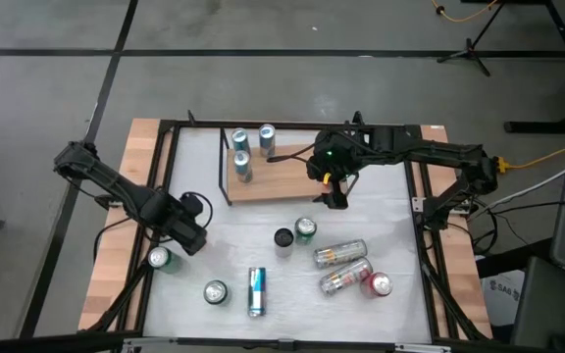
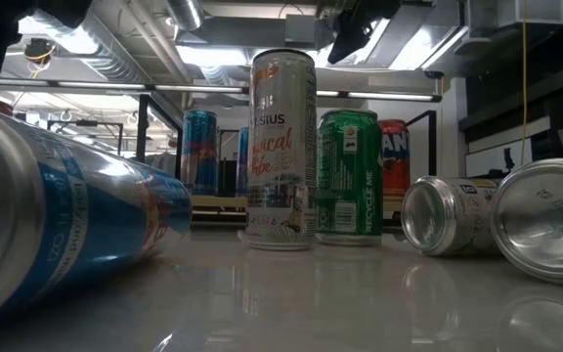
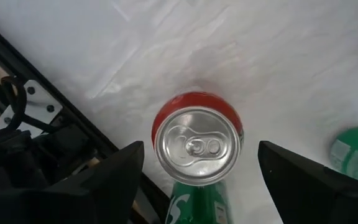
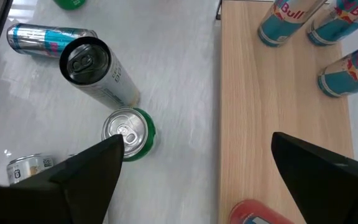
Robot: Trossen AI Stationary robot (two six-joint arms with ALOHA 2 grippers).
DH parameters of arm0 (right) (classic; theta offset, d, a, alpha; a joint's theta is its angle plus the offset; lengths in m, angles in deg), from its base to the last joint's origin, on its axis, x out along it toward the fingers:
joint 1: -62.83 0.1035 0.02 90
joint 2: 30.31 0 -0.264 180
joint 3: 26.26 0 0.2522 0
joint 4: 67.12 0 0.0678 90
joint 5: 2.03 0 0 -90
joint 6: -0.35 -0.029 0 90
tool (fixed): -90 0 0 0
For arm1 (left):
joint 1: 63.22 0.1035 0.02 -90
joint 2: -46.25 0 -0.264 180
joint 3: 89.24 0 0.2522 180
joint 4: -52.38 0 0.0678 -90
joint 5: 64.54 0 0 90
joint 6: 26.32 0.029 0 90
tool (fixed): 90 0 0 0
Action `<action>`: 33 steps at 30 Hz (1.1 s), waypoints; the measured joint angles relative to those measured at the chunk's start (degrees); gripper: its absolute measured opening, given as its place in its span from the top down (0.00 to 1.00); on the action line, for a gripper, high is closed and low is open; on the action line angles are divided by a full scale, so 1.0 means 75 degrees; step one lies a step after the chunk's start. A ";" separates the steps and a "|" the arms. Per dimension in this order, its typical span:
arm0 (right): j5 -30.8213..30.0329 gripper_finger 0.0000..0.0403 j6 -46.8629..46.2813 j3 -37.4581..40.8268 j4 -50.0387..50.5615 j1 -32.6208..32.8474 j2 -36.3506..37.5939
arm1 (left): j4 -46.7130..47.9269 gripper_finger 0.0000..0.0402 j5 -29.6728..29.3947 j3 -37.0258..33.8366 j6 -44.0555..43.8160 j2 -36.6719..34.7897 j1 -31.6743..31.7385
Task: Sort soda cans
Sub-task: Put the orange soda can on the shelf and align with the other orange soda can
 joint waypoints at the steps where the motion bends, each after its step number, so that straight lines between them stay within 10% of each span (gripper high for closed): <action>1: 0.0000 0.01 0.0000 0.0000 0.0003 0.0000 0.0000 | 0.0061 0.24 0.0001 0.0000 0.0000 0.0036 0.0000; 33: 0.0023 0.01 -0.0003 0.0000 0.0055 0.0000 0.0000 | -0.1098 0.24 0.0210 -0.1323 -0.0448 0.0053 0.0017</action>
